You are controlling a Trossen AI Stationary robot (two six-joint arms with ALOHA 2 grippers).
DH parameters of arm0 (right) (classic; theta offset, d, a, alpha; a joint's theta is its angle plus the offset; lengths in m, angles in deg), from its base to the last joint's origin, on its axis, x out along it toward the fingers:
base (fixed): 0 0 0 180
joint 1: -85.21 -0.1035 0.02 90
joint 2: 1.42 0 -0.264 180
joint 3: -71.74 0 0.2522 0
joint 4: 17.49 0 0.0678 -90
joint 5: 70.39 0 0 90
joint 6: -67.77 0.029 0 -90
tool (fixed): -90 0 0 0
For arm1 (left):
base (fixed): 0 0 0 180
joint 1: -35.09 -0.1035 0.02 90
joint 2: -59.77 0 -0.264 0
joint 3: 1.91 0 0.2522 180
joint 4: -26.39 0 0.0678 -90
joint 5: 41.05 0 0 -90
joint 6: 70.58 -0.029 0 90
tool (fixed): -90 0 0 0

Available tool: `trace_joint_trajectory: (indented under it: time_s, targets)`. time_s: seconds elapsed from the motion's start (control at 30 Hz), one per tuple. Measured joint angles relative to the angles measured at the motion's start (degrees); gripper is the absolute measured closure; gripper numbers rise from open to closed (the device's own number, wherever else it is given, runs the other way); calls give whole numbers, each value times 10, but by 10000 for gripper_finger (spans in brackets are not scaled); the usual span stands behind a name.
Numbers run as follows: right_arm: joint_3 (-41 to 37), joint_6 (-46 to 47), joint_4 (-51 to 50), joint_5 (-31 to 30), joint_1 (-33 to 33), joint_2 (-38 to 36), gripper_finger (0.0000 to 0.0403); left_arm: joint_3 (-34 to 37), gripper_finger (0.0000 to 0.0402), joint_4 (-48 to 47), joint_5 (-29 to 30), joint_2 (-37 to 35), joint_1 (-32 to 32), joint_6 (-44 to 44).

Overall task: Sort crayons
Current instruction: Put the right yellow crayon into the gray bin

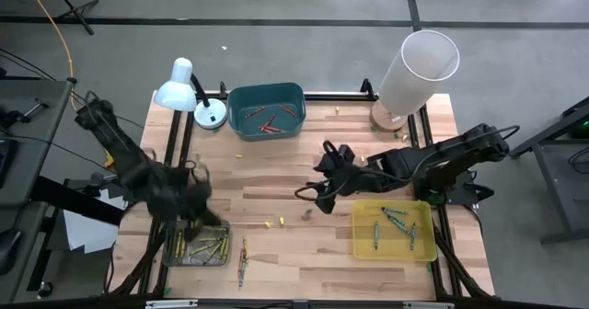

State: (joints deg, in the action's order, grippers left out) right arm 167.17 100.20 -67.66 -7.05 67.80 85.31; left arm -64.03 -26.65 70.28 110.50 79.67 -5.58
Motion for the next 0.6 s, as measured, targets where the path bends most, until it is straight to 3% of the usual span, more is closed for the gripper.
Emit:
trace_joint_trajectory:
  time_s: [0.2, 0.33, 0.6]
  targets:
    - [0, 18, -26, 0, 0, 13, 181, 0, 401, -42, -120, 135, 103, 161]
    - [0, 17, -21, -2, 2, 17, 180, 0, 395, -115, -152, 211, 126, 253]
    - [0, 17, -24, 6, 1, 18, 180, 0, 334, -135, -182, 255, 102, 265]
